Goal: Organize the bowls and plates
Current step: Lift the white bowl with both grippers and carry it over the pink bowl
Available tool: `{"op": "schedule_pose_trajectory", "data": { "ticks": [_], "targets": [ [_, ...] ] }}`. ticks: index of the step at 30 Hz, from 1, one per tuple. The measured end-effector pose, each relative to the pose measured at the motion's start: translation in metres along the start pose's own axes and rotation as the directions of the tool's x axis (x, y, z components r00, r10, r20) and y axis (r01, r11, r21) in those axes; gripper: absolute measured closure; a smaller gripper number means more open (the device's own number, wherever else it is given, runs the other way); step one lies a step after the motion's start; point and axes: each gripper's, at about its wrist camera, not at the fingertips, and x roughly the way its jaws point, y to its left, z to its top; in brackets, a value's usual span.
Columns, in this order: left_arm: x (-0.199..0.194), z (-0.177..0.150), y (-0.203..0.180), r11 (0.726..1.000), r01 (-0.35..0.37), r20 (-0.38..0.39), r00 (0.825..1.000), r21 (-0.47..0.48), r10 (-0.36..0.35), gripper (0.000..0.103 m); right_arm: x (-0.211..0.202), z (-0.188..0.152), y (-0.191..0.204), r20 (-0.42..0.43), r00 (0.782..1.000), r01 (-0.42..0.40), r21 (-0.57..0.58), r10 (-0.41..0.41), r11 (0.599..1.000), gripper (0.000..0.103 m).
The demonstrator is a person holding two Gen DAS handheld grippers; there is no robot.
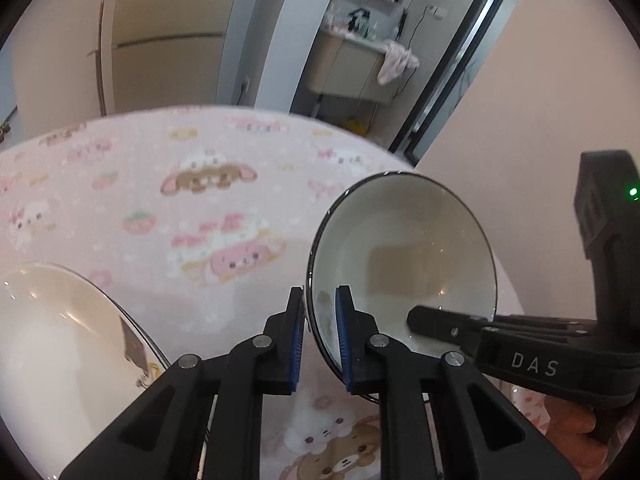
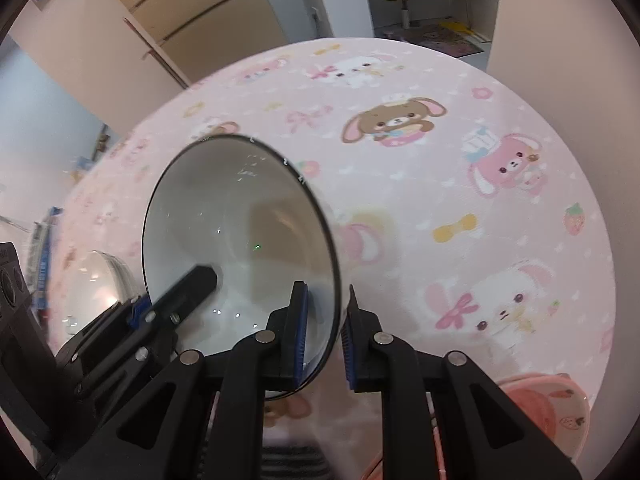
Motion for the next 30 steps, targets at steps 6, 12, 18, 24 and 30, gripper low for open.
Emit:
{"op": "schedule_pose_trajectory", "data": {
  "ticks": [6, 12, 18, 24, 30],
  "targets": [
    [-0.037, 0.008, -0.016, 0.998, 0.034, 0.114, 0.993, 0.058, -0.041, 0.086, -0.039, -0.004, 0.007, 0.058, 0.997, -0.041, 0.000, 0.041, 0.999, 0.087],
    [-0.081, 0.011, -0.035, 0.995, 0.063, 0.240, 0.967, 0.082, -0.081, 0.086, -0.093, -0.016, 0.027, 0.211, 0.977, -0.021, -0.037, 0.028, 0.999, 0.087],
    [-0.135, 0.005, -0.057, 0.992, 0.045, 0.434, 0.896, 0.122, -0.094, 0.086, -0.143, -0.029, 0.047, 0.353, 0.934, -0.018, -0.095, 0.050, 0.995, 0.088],
    [-0.170, 0.004, -0.068, 0.988, 0.080, 0.466, 0.875, 0.132, -0.133, 0.086, -0.196, -0.056, 0.060, 0.521, 0.851, -0.011, -0.108, 0.066, 0.994, 0.087],
    [-0.176, 0.003, -0.087, 0.984, 0.094, 0.352, 0.925, 0.151, -0.142, 0.086, -0.218, -0.076, 0.065, 0.588, 0.809, 0.080, -0.111, 0.001, 0.991, 0.087]
  ]
}}
